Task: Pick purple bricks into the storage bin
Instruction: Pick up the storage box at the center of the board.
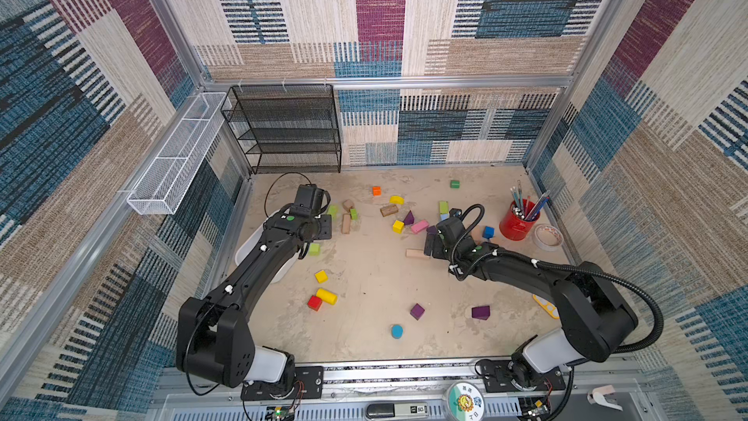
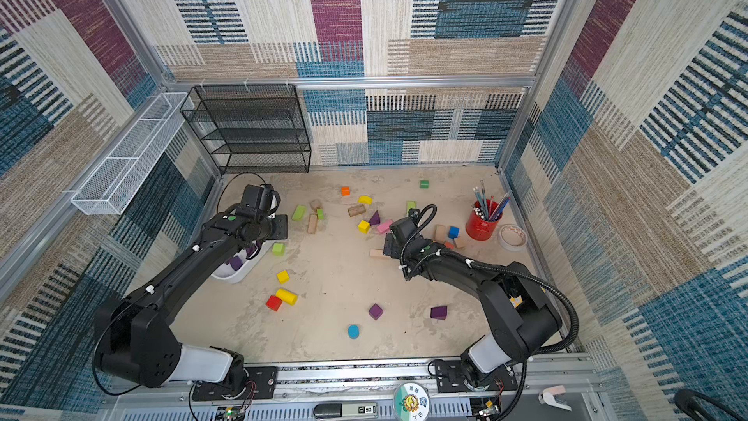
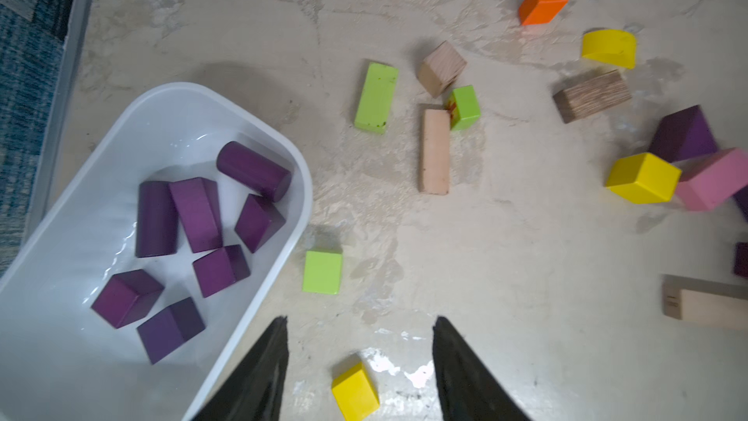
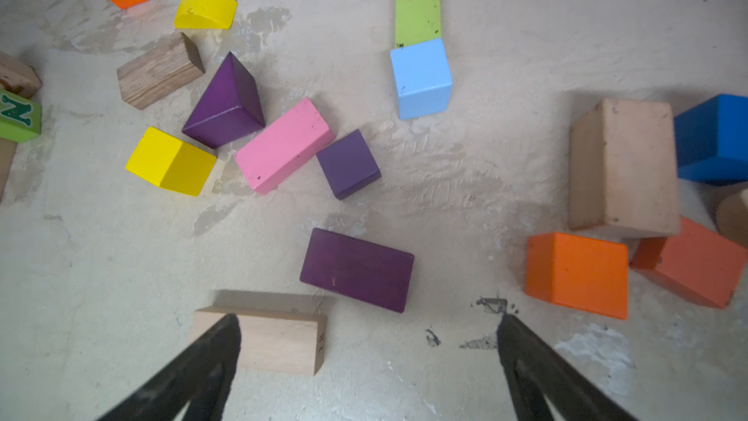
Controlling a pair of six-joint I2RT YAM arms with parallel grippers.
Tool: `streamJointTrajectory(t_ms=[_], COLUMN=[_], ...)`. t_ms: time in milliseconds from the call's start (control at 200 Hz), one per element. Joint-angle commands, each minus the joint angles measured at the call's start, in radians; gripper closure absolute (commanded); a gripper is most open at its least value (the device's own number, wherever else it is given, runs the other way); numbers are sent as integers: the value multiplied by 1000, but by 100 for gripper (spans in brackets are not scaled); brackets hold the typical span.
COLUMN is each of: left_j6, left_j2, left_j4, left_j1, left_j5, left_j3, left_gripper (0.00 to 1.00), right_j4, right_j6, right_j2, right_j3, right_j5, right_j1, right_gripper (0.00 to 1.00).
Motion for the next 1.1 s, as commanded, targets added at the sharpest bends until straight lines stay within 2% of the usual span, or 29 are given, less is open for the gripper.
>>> streamJointTrajectory(t_ms=[0,240,526,856,1097], left_j6=[116,229,321,307,319], left_j2=[10,126,160,206,278], left_j4=[2,-95,-150,-201,-221], left_j1=[29,84,149,200,211], left_j5=[-39,8,112,46,111], left_j3=[-19,45,52,78,86], left_gripper=[40,41,42,44,51], right_j4=[87,185,261,222,233], right_j6=[-45,-118,-157,-180,-175], right_j2=[2,-24,-36,-4,-9], right_j3=[-15,-57,-86,-26,-33], right_j5=[-41,-135,-265,-341,-352], right_j1=[1,1,1,1,1], right_gripper=[1,1,1,0,1])
